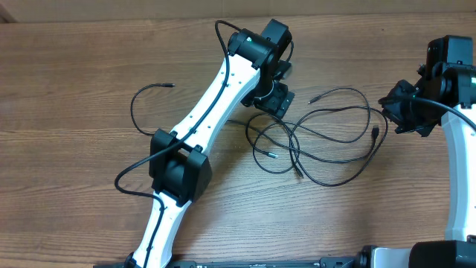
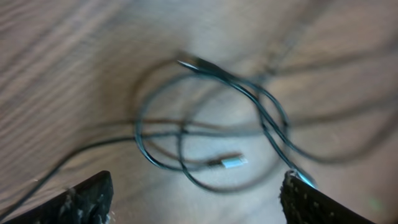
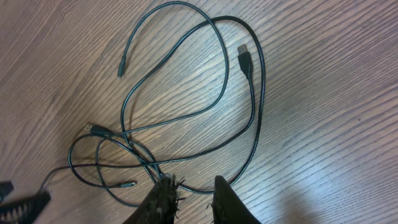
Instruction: Untangle cables
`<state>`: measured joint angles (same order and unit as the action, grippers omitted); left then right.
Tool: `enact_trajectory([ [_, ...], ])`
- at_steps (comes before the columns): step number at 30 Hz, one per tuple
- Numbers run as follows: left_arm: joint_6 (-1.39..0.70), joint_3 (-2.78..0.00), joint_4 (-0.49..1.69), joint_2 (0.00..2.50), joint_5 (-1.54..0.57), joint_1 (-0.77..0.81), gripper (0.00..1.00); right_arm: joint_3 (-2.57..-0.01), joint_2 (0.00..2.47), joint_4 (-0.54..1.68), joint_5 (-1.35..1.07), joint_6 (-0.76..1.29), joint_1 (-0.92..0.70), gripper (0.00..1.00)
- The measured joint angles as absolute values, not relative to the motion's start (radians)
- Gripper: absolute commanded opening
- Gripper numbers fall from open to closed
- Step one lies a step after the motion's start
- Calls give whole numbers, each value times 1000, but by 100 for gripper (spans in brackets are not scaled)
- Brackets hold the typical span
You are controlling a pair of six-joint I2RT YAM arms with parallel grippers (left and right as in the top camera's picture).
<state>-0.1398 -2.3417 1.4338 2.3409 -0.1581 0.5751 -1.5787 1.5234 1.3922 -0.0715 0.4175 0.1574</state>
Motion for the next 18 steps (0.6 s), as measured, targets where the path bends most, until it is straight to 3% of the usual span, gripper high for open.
enact_trajectory([
  [3, -196, -2341, 1389, 2375, -107, 570, 71, -1579, 1523, 1393, -71, 416, 157, 22],
  [9, -144, -2341, 1386, 2421, -72, 568, 72, -1579, 1523, 1399, -71, 403, 157, 22],
  [18, -41, -2341, 1348, 2500, -70, 549, 59, -1579, 1523, 1399, -71, 392, 157, 23],
])
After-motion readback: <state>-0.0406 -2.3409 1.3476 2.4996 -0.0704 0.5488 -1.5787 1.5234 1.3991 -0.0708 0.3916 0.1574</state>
